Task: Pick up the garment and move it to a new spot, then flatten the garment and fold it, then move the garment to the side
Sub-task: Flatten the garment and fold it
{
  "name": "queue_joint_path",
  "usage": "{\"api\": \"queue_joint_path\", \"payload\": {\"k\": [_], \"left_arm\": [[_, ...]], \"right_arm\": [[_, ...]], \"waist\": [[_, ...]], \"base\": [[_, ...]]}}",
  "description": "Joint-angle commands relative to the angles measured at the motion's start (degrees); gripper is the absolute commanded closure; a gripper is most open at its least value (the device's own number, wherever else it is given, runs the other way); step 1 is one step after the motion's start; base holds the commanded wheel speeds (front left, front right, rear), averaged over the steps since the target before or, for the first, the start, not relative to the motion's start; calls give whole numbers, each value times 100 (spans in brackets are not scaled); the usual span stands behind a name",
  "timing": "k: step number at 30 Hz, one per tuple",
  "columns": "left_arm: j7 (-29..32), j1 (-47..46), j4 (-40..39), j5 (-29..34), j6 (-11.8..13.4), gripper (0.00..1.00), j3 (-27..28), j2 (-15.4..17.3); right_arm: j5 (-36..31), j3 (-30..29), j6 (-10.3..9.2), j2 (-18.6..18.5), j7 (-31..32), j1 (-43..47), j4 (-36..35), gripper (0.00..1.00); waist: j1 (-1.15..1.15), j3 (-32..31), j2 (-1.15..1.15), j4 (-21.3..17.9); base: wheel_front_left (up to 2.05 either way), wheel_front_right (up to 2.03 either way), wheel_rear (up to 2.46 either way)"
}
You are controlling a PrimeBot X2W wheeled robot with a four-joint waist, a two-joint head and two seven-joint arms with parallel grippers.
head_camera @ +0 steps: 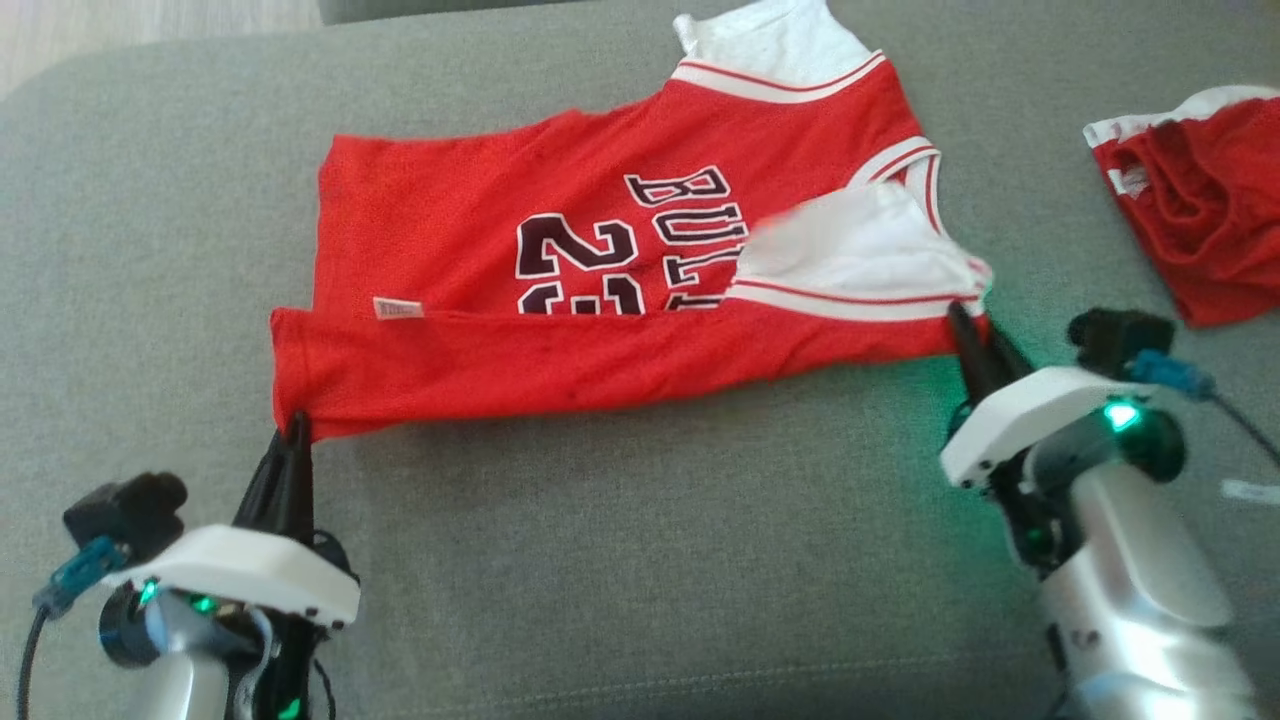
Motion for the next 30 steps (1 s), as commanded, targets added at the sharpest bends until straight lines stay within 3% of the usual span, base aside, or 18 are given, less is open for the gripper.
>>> {"api": "queue_joint_path", "payload": {"k": [1,10,20,21,22,23,24,25,26,30], "left_arm": [[-30,39,-348,82,4,100,218,152],[308,817,-1035,76,109,100,51,170],[357,1262,-711,-98,207,100,6,21],[359,1259,-652,-92,206,100,-14,17],[350,1249,-579,-90,192,100,-25,24],[327,1234,-512,-75,178,85,-34,38],[300,1217,-461,-69,167,55,-38,43],[279,1202,-421,-69,159,18,-42,43],[261,1189,-389,-69,151,0,-45,46],[185,1116,-400,-30,150,0,3,132]], "right_arm": [[57,50,37,-138,162,89,-505,100],[239,-231,37,-326,1143,1461,-2391,100],[249,-580,37,-12,1514,2430,-2907,100],[247,-587,37,0,1513,2447,-2907,88],[237,-596,37,10,1508,2457,-2903,55],[223,-600,37,18,1501,2460,-2901,18],[212,-602,37,25,1494,2466,-2901,0],[206,-605,37,31,1486,2476,-2908,0],[203,-613,37,36,1478,2492,-2919,0],[100,-728,37,45,1383,2548,-3070,0]], "waist": [[0,-64,0,-19],[0,-184,0,-83],[0,-171,0,-157],[0,-165,0,-167],[0,-157,0,-175],[0,-152,0,-183],[0,-145,0,-189],[0,-139,0,-192],[0,-133,0,-194],[0,-101,0,-209]], "base": [[0,0,0],[0,0,0],[0,0,0],[0,0,0],[0,0,0],[0,0,0],[0,0,0],[0,0,0],[0,0,0],[0,0,0]]}}
